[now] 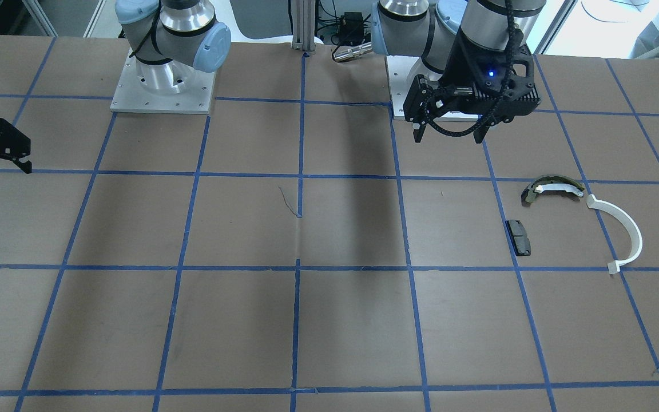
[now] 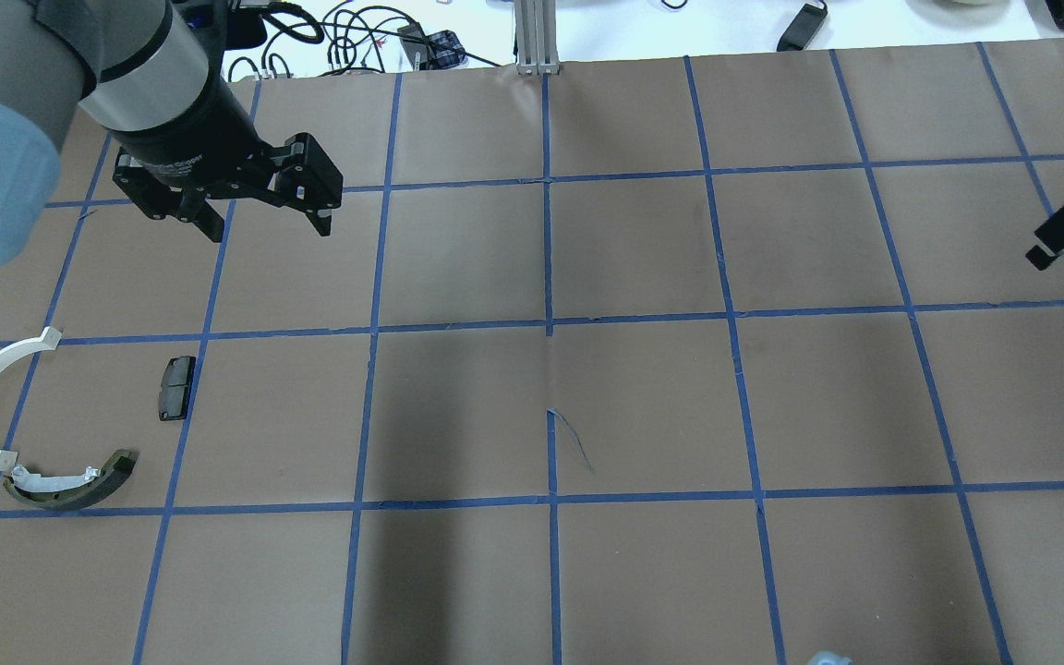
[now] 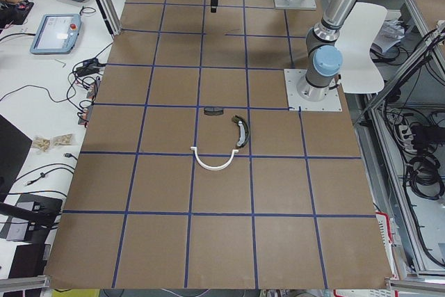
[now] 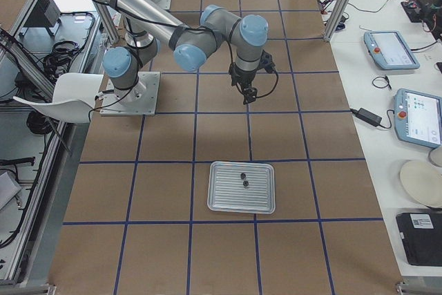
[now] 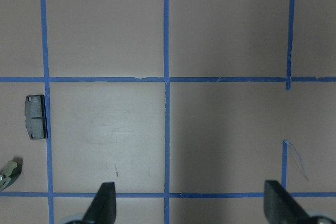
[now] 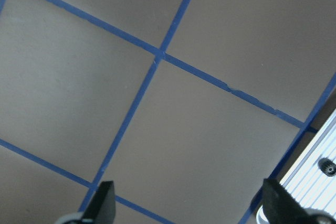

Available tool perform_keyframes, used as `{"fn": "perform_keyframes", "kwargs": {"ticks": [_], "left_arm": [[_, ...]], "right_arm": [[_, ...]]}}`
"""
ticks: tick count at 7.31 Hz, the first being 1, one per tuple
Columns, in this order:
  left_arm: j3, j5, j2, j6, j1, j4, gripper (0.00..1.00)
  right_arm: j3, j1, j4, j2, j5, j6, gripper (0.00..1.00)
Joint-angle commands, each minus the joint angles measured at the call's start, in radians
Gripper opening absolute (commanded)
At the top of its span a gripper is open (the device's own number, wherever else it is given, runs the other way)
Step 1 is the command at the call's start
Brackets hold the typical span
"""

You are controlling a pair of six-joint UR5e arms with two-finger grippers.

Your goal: Place bearing gear from tray to pile

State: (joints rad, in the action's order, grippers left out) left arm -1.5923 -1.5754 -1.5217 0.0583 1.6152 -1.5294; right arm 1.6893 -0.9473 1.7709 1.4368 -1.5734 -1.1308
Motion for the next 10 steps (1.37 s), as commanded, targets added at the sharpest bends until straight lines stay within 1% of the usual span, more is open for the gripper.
{"fn": "perform_keyframes", "kwargs": {"ticks": [1,2,3,4,5,6,7,8,10], "left_arm": [[0.000,0.000,0.000,0.000,0.000,0.000,1.00],[0.000,0.000,0.000,0.000,0.000,0.000,1.00],[0.000,0.000,0.000,0.000,0.000,0.000,1.00],[0.000,0.000,0.000,0.000,0.000,0.000,1.00],[0.000,0.000,0.000,0.000,0.000,0.000,1.00],[0.000,0.000,0.000,0.000,0.000,0.000,1.00],[0.000,-0.001,0.000,0.000,0.000,0.000,1.00],[0.000,0.000,0.000,0.000,0.000,0.000,1.00],[0.000,0.000,0.000,0.000,0.000,0.000,1.00]], "right_arm": [[-0.005,0.082,0.138,-0.100,-0.002,-0.258,1.00],[-0.008,0.126,0.183,-0.165,0.000,-0.344,1.00],[-0.019,0.148,0.237,-0.215,0.000,-0.428,1.00],[-0.037,0.150,0.280,-0.255,-0.023,-0.505,1.00],[-0.060,0.160,0.282,-0.295,-0.045,-0.550,1.00],[-0.080,0.183,0.288,-0.334,-0.042,-0.628,1.00],[-0.109,0.197,0.361,-0.384,-0.043,-0.668,1.00],[-0.131,0.197,0.372,-0.421,-0.045,-0.719,1.00],[-0.132,0.197,0.374,-0.453,-0.043,-0.734,0.99]]}}
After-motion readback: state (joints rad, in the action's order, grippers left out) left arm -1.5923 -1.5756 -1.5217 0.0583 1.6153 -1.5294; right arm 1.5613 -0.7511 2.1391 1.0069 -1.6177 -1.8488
